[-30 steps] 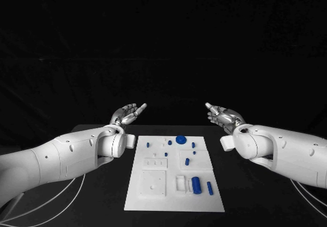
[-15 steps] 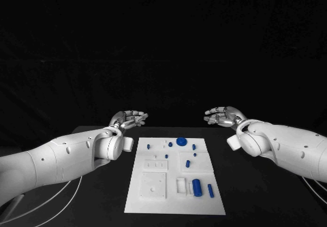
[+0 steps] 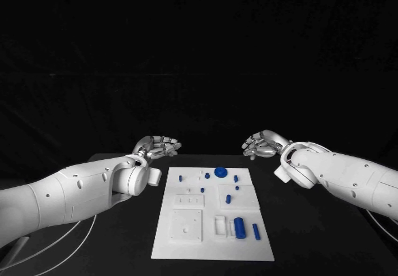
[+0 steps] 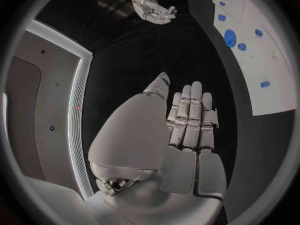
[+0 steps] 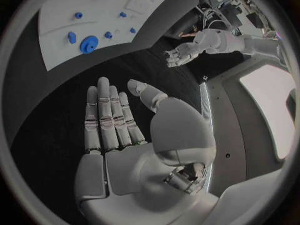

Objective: Assemble the parts on the task board

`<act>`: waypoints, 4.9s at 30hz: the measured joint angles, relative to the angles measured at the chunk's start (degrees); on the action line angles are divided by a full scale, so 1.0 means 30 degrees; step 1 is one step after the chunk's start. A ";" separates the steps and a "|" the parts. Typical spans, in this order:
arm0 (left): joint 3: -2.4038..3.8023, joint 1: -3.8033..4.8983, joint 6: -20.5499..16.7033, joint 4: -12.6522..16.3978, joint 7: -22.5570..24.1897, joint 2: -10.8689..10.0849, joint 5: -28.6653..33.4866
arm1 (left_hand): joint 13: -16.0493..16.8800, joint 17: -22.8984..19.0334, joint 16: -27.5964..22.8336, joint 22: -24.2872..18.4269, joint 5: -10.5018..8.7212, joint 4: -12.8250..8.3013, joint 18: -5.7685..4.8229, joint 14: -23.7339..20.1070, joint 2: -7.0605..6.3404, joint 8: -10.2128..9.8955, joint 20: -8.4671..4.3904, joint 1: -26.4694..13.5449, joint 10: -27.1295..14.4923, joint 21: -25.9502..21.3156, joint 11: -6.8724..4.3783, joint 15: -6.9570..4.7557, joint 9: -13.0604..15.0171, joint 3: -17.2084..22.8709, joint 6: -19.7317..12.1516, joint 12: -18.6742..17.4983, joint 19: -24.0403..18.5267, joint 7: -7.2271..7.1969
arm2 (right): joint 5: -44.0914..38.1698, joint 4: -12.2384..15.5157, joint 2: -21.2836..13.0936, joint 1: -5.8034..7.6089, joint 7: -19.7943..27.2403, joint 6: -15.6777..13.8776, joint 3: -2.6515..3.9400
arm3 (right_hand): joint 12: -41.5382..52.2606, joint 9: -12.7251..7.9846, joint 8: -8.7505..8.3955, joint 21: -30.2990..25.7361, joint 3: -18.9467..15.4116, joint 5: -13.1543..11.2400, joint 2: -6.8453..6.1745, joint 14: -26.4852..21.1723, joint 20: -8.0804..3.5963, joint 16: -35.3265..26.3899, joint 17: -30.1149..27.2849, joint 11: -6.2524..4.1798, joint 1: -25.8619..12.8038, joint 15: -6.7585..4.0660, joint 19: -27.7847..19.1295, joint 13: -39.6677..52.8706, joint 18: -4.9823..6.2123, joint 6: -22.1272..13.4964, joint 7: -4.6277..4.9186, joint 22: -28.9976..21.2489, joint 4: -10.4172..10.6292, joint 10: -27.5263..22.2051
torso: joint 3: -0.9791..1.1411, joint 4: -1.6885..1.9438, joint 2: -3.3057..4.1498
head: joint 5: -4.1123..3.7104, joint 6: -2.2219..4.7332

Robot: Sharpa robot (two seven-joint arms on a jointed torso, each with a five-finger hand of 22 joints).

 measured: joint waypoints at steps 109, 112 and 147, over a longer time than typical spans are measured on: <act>0.0032 0.3360 0.0529 0.7681 -0.0511 -0.3708 -0.1825 | 0.1886 0.0747 0.4221 -0.0716 0.0000 0.1469 -0.0622 0.2073 -0.0354 -0.1288 -0.2673 0.1101 0.1958 0.1966 -0.0627 -0.1666 0.0545 -0.2020 0.1049 -0.1866 0.3108 -0.0167 | -1.5644 -0.0120 0.3656 0.0762 -0.6225 -0.0752 0.0217 | -0.0349 0.2541 -0.2504 0.5673 0.4233 -0.3702 -0.2419 0.3113 -0.2820 0.8335 0.7580 -0.0907 -0.1339 -0.1492 0.5723 0.4596 0.0301 0.3013 -0.0831 0.2262 -0.0695 0.0496 | -0.0568 0.1934 0.4429 | -0.0870 0.2346; 0.0032 0.3398 0.0529 0.7731 -0.0511 -0.3742 -0.1842 | 0.1885 0.0729 0.4222 -0.0715 0.0000 0.1469 -0.0633 0.2073 -0.0354 -0.1288 -0.2673 0.1101 0.1956 0.1966 -0.0629 -0.1666 0.0544 -0.2020 0.1049 -0.1866 0.3109 -0.0166 | -1.5644 -0.0171 0.3686 0.0708 -0.6225 -0.0751 0.0208 | -0.0350 0.2511 -0.2503 0.5673 0.4240 -0.3701 -0.2419 0.3114 -0.2820 0.8335 0.7550 -0.0974 -0.1338 -0.1492 0.5723 0.4553 0.0302 0.3013 -0.0831 0.2262 -0.0688 0.0638 | -0.0586 0.1945 0.4490 | -0.0866 0.2364; 0.0029 0.3498 0.0530 0.7854 -0.0516 -0.3819 -0.1907 | 0.1935 0.0675 0.4148 -0.0752 0.0000 0.1469 -0.0770 0.2076 -0.0353 -0.1287 -0.2672 0.1101 0.1925 0.1966 -0.0663 -0.1666 0.0574 -0.2019 0.1049 -0.1938 0.3110 -0.0167 | -1.5719 -0.0262 0.3710 0.0764 -0.6243 -0.0845 0.0252 | -0.0145 0.2445 -0.2416 0.5675 0.5914 -0.4810 -0.1829 0.3319 -0.2864 0.8641 0.7150 -0.1522 -0.1162 -0.1902 0.6039 0.4572 0.0300 0.3892 -0.1173 0.2261 -0.0687 0.2343 | -0.0654 0.2010 0.4863 | -0.0864 0.2239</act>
